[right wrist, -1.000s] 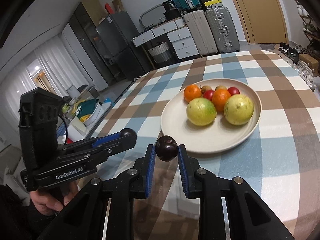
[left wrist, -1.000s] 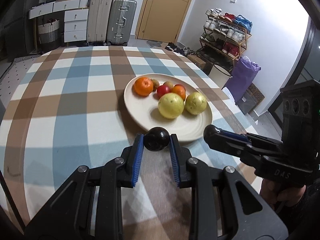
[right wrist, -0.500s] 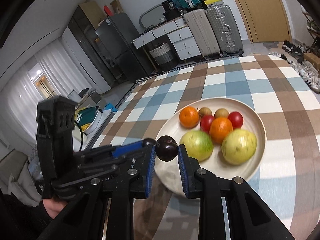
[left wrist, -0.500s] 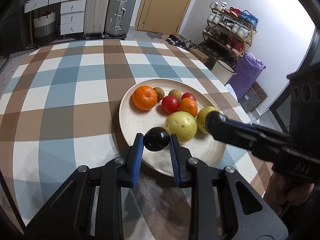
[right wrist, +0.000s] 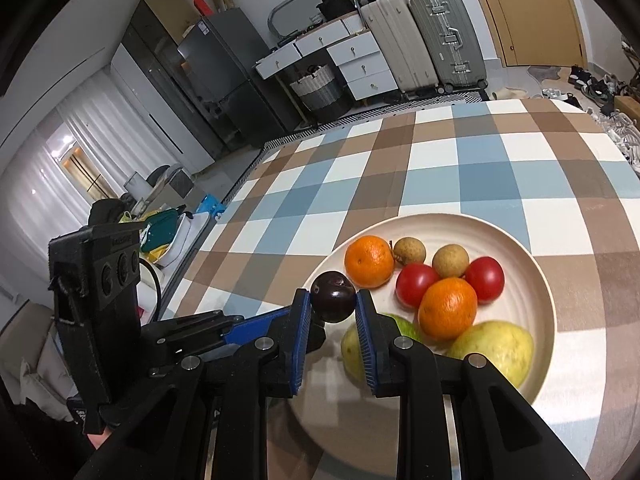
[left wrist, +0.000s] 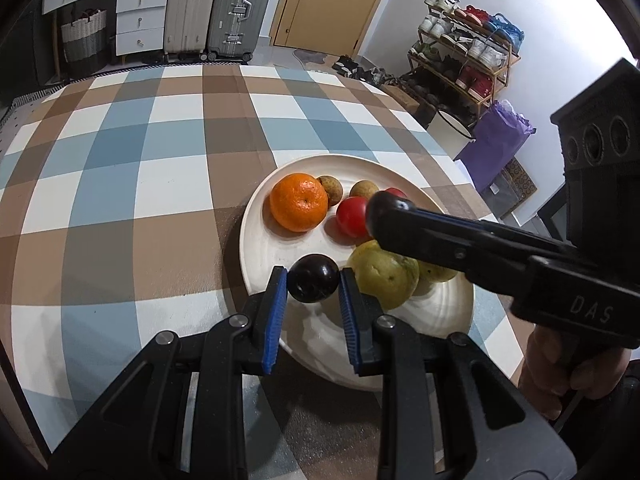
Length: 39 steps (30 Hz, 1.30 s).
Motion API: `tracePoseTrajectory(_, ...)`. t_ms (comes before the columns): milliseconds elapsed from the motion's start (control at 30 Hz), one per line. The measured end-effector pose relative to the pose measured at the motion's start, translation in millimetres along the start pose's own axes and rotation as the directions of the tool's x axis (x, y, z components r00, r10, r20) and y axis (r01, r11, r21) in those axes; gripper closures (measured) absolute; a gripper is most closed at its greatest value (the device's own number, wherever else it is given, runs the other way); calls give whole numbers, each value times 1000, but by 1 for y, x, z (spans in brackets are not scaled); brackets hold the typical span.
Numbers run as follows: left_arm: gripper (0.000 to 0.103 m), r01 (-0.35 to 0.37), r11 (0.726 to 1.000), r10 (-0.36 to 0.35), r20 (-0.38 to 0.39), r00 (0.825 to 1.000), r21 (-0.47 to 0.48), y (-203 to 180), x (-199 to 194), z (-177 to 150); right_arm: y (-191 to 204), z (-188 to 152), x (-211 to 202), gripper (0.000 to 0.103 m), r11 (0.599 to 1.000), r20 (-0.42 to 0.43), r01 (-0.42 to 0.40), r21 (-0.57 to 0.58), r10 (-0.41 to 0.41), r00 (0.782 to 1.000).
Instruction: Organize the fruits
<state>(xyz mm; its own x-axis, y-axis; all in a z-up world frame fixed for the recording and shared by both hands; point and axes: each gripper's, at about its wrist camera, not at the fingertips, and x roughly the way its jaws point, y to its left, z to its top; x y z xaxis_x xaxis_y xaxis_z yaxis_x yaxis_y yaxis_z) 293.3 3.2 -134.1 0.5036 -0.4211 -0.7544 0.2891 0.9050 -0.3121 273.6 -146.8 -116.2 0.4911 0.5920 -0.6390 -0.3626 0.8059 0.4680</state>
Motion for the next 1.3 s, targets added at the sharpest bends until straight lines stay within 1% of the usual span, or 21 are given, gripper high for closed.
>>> tracePoseTrajectory(267,80,13,1000,-13,-7,1000,-6,1,4,5,-5,5,13,78,1000,-20,27,4,-27,999)
tracePoseTrajectory(300,80,18,1000,-18,-13,1000,-5,1,5,6,-5,6,12,75,999,-13,35,1,-35,999)
tracePoseTrajectory(333,80,23,1000,-23,-15,1000,-3,1,6,6,-5,6,11,67,999,-5,41,0,-41,999)
tracePoseTrajectory(400,79,20,1000,-20,-18,1000,4,-1,5,6,-7,6,5,59,999,18,44,4,-45,999)
tracePoseTrajectory(567,78,20,1000,-20,6,1000,6,-4,-5,4,-14,6,-15,58,999,82,33,36,-35,996)
tracePoseTrajectory(633,74,19,1000,-19,21,1000,3,-4,-12,2,-16,3,-24,54,998,113,42,44,-46,993)
tracePoseTrajectory(667,72,20,1000,-20,28,999,1,-4,-15,1,-16,2,-27,54,998,124,50,42,-55,991)
tracePoseTrajectory(733,66,18,1000,-18,40,999,0,-4,-21,-2,-15,-4,-36,54,997,147,76,27,-79,986)
tracePoseTrajectory(800,65,12,1000,-11,64,998,-7,-3,-30,-6,-13,-11,-42,53,995,162,101,15,-102,981)
tracePoseTrajectory(867,60,1,1000,0,89,996,-13,-3,-38,-9,-11,-18,-49,51,993,191,115,2,-114,975)
tracePoseTrajectory(900,58,-9,1000,11,106,994,-18,-4,-44,-12,-10,-23,-54,45,993,211,120,-2,-117,970)
tracePoseTrajectory(933,54,-20,1000,22,119,993,-22,-4,-48,-14,-9,-27,-57,37,993,225,121,-5,-116,967)
tracePoseTrajectory(967,51,-30,999,33,128,991,-23,-5,-52,-15,-7,-30,-61,34,993,241,119,-10,-113,964)
tracePoseTrajectory(1033,33,-72,997,75,157,985,-26,-8,-63,-19,-1,-37,-70,31,992,284,121,-33,-107,953)
tracePoseTrajectory(1067,30,-80,996,84,178,980,-26,-10,-71,-21,1,-39,-73,28,992,295,122,-38,-105,950)
tracePoseTrajectory(1100,25,-85,996,88,192,978,-27,-12,-76,-22,4,-43,-78,21,992,318,122,-44,-102,943)
tracePoseTrajectory(1133,21,-96,995,100,210,973,-25,-15,-83,-24,6,-45,-81,17,992,334,121,-46,-99,937)
tracePoseTrajectory(1167,20,-104,994,106,222,969,-22,-18,-87,-24,8,-47,-85,16,992,352,120,-49,-96,931)
tracePoseTrajectory(1233,18,-127,992,125,251,960,-10,-25,-97,-28,13,-53,-93,6,990,388,127,-62,-94,917)
tracePoseTrajectory(1300,14,-144,990,139,276,951,-1,-31,-106,-32,18,-59,-99,1,987,419,146,-70,-104,902)
